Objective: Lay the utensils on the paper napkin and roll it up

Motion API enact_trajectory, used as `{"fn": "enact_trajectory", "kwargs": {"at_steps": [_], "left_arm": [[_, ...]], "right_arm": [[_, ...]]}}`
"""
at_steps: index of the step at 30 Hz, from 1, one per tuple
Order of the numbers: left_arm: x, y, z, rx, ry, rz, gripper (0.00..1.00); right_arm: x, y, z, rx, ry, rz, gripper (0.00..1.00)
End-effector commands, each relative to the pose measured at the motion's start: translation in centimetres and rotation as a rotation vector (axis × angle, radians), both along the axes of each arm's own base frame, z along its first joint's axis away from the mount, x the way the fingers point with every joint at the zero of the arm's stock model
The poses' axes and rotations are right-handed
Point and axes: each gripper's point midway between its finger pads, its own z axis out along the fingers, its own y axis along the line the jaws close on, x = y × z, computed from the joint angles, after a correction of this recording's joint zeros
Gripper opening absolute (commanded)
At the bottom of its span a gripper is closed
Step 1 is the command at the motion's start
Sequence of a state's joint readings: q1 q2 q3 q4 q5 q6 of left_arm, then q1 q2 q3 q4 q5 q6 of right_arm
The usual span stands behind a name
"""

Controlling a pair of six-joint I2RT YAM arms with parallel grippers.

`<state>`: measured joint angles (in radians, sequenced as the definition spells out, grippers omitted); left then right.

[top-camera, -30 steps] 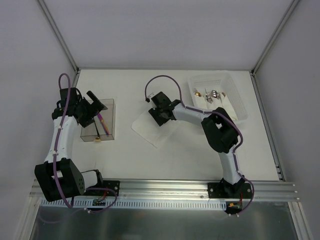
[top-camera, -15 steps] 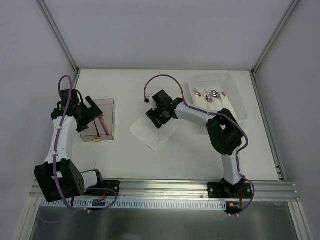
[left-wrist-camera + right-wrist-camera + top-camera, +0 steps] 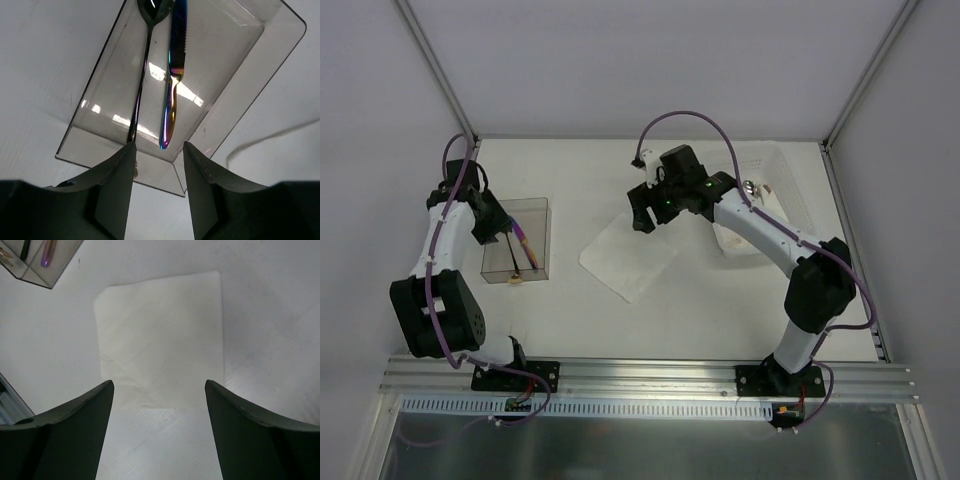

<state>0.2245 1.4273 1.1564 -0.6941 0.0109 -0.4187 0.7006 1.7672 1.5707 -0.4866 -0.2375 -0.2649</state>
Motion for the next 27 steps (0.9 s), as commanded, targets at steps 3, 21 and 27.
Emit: {"fn": "enact_trajectory", "kwargs": {"at_steps": [3,21,27], "left_arm": [[1.9,1.6,-0.7,0.044,0.050,-0.022,0.40],[3.0,-2.1,-8.0,0.004,0.222,-0.071,0.43],[3.1,-2.4,-9.6,-0.016,0.235,-0.096,0.43]], "right_arm": [[-1.5,-5.4,-2.0,-0.034,0.135,-0.046,0.78],[0.2,-12.8,-3.9,-0.047,0.224,-0.226,0.78],[0.6,-13.2,-4.0,-0.035,0.242,-0.241,0.78]]}}
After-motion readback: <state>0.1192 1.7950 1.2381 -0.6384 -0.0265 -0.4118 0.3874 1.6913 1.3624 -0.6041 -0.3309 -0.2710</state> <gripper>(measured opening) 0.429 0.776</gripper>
